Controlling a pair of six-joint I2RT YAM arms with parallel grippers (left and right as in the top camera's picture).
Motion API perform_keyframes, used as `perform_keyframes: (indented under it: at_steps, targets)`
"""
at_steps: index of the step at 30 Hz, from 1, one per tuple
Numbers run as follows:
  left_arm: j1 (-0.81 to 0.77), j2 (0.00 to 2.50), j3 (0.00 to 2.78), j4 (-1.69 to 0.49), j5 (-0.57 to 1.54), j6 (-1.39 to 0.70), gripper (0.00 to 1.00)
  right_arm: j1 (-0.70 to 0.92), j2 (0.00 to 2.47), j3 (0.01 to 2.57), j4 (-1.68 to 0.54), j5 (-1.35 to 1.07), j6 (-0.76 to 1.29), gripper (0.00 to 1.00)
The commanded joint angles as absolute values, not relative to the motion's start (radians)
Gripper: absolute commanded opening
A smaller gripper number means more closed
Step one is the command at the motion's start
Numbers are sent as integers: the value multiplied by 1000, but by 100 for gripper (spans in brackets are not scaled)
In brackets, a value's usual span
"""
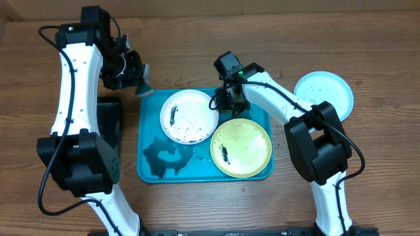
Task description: Clean dirty plates on tray and stack at the side
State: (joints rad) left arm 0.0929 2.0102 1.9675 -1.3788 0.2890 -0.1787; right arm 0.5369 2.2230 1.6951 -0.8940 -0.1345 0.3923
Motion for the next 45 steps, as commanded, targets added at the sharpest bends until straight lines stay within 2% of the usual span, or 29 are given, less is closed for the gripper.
perform_keyframes:
  at_steps: [1, 7, 13, 22, 26, 37, 41, 43, 45]
  targets:
    - [95, 2003, 1964, -1377, 304, -157, 4, 521, 2220, 1784, -928, -143, 397, 32]
    - [95, 2003, 1964, -1375, 304, -157, 4, 510, 2201, 1930, -1049, -160, 393, 33]
    - [95, 2003, 1964, -1375, 304, -157, 4, 530, 2220, 1903, -1101, -238, 399, 33]
    - [95, 2003, 1964, -1375, 304, -157, 4, 590, 2235, 1786, -1019, -233, 494, 33]
    - [95, 2003, 1964, -1377, 304, -157, 4, 599, 2235, 1779, -1027, -150, 545, 33]
    - [95, 2003, 1964, -1379, 304, -157, 4, 601, 2235, 1723, -979, -130, 554, 33]
    - [95, 2003, 1964, -1379, 305, -157, 4, 601, 2235, 1714, -969, -136, 554, 29]
    - [95, 2003, 1964, -1378, 305, -157, 5, 601, 2235, 1714, -963, -136, 555, 24]
    - [95, 2003, 1964, -1379, 305, -157, 4, 601, 2235, 1714, -960, -135, 554, 7]
